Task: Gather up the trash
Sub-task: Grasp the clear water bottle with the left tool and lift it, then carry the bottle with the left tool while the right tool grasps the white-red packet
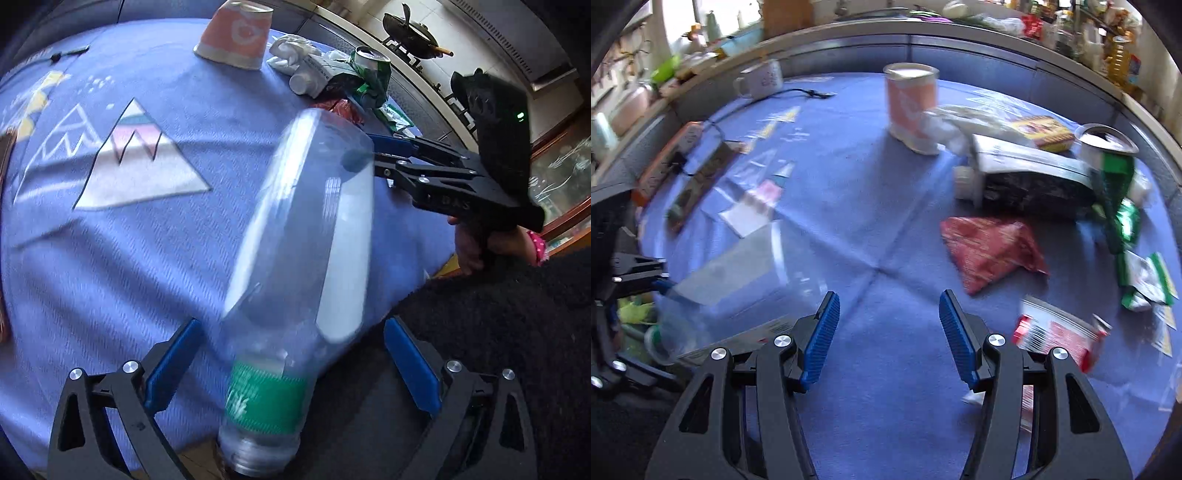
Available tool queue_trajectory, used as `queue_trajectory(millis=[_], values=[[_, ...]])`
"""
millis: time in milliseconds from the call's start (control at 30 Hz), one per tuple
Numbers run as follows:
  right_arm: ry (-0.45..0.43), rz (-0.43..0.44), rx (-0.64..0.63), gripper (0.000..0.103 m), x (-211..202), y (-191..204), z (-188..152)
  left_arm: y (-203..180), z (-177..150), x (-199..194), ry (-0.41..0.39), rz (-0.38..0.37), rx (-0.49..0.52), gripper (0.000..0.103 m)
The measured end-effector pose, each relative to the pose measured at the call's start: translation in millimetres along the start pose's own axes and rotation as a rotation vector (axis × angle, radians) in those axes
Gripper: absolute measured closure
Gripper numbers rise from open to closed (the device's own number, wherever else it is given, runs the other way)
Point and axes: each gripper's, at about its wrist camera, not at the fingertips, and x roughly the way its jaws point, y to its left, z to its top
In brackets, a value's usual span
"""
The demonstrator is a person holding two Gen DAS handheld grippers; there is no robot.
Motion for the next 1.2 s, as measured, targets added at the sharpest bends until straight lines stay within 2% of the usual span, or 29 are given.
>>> queue_trajectory(millis=[33,67,100,233,367,467,633,667,700,733,767,867,933,1067,1200], values=[[-0.024,0.003,-0.012,0.048,-1.9,2.2,4.4,-6.3,7.4,5.3,-0.004,0.049,0.027,0.020],[-0.049,-0.014,-0.016,0.049,-5.4,1.2,8.1,-11.0,13.5,9.3,-0.002,0.100,0.060,0.039],[-0.070,-0.028,-0.010,0.048,-10.2,-2.5,10.4,-14.5,21.0,13.1,0.004,0.144,0.087,0.040],[-0.137,-0.128,0.140,0.048,-48.1,-58.2,-4.3,-16.3,51.3,22.3,0.010,0.191,0.055,0.041],[-0.140,-0.160,0.338,0.046,-75.1,-113.0,-46.6,-27.5,73.7,11.8,-0.061,0.147,0.034,0.041],[-0.121,-0.128,0.422,0.046,-72.5,-130.7,-72.9,-39.5,89.3,8.4,-0.100,0.105,0.022,0.041],[-0.110,-0.003,0.439,0.047,-44.4,-128.1,-74.6,-61.1,103.5,9.2,-0.105,0.106,0.036,0.041],[-0.099,0.023,0.432,0.051,-36.8,-123.9,-73.8,-66.6,107.4,11.3,-0.104,0.111,0.039,0.041],[-0.081,0.055,0.415,0.060,-28.6,-116.9,-72.2,-70.7,108.4,11.5,-0.102,0.122,0.043,0.041],[-0.057,0.096,0.396,0.092,-20.4,-111.5,-73.1,-75.4,109.8,9.7,-0.102,0.133,0.046,0.040],[-0.060,0.109,0.390,0.101,-19.8,-109.2,-77.3,-79.0,112.2,10.0,-0.102,0.138,0.047,0.040],[-0.129,0.110,0.414,0.102,-36.2,-120.0,-84.8,-95.3,125.6,16.6,-0.104,0.146,0.069,0.040],[-0.195,0.091,0.457,0.102,-56.3,-140.5,-92.4,-113.5,137.9,21.7,-0.100,0.142,0.110,0.040],[-0.313,-0.050,0.538,0.102,-104.0,-203.9,-113.5,-169.4,182.5,53.3,-0.070,0.090,0.232,0.040],[-0.389,-0.177,0.681,0.102,-146.5,-284.6,-142.4,-246.9,242.6,114.3,-0.028,-0.005,0.371,0.040]])
